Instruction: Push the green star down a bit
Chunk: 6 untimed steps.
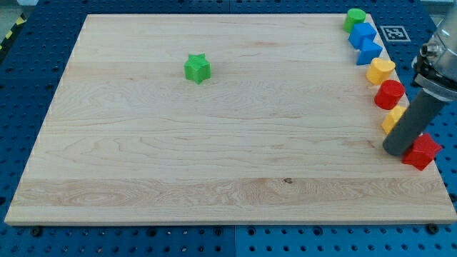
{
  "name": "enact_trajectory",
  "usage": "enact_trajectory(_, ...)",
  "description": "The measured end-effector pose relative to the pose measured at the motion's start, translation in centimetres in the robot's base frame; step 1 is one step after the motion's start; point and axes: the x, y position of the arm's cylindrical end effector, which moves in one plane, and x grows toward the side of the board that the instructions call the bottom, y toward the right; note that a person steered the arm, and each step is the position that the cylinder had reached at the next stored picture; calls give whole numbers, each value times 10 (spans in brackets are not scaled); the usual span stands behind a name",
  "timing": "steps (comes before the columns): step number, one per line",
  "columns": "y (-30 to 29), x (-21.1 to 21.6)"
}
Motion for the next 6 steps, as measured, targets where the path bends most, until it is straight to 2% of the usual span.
enact_trajectory(1,-58,-35)
enact_trajectory(3,-103,-176)
enact_trajectory(4,-180,-210)
enact_trajectory(5,-255,-224)
enact_trajectory(6,-284,-213)
